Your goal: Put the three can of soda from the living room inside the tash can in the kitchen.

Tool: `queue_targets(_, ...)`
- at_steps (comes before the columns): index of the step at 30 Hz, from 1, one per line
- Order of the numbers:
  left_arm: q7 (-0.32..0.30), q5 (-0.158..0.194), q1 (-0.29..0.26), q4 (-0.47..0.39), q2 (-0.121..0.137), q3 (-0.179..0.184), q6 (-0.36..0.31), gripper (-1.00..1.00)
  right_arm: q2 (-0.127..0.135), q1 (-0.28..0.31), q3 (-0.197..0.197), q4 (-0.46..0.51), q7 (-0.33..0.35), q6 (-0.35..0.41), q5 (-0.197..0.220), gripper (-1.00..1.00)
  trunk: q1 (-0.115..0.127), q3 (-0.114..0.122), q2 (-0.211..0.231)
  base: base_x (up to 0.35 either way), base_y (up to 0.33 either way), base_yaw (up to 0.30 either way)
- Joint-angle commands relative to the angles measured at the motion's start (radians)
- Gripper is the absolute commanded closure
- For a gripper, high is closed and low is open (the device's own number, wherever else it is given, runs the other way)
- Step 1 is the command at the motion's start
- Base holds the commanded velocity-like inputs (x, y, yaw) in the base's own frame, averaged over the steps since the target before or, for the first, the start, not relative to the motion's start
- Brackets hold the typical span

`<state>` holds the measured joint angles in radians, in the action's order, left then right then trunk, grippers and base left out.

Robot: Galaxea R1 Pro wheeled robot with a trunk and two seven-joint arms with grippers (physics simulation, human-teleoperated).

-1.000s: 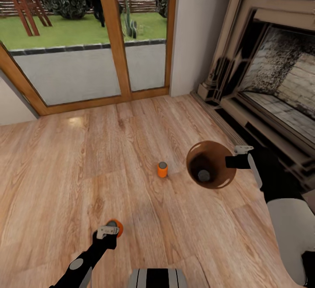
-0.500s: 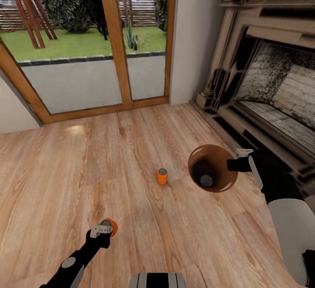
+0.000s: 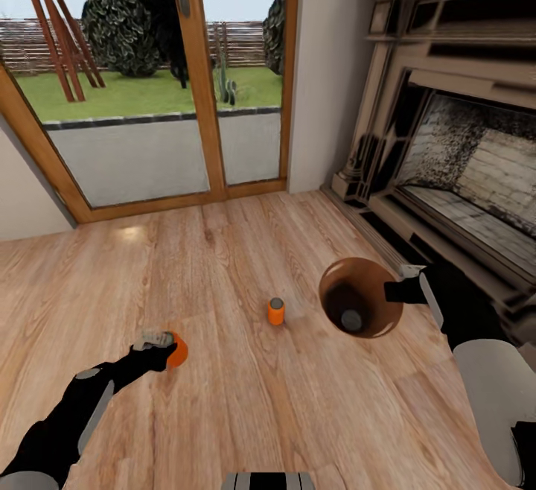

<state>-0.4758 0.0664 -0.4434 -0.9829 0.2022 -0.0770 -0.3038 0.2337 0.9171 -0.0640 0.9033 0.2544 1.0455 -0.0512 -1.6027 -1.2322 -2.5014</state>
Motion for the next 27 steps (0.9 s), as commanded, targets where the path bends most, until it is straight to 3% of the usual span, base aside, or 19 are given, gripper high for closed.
queue_targets(1, -0.003, -0.002, -0.015, -0.006, 0.003, 0.001, -0.023, 1.00, -0.001, 0.000, -0.001, 0.000, 0.003, 0.002, 0.021, 1.00, 0.000, 0.004, 0.000, 0.000, 0.000, 0.000)
queue_targets(7, -0.122, -0.003, -0.153, -0.029, 0.043, 0.002, -0.187, 1.00, -0.013, 0.000, 0.000, -0.053, 0.003, 0.002, 0.019, 1.00, 0.007, 0.026, 0.008, 0.000, 0.000, 0.000)
queue_targets(10, -0.161, 0.000, -0.186, -0.031, 0.065, 0.002, -0.228, 1.00, -0.019, 0.000, 0.000, -0.078, 0.002, 0.002, 0.019, 1.00, 0.018, 0.036, 0.029, 0.000, 0.000, 0.000)
queue_targets(15, -0.197, 0.000, -0.204, -0.027, 0.084, 0.002, -0.244, 1.00, -0.019, 0.000, -0.001, -0.109, 0.002, 0.002, 0.018, 1.00, 0.037, 0.051, 0.064, 0.000, 0.000, 0.000)
queue_targets(27, -0.225, -0.003, -0.210, -0.027, 0.093, 0.002, -0.250, 1.00, -0.010, -0.001, -0.004, -0.224, 0.000, 0.002, 0.014, 1.00, 0.083, 0.089, 0.148, 0.000, 0.000, 0.000)
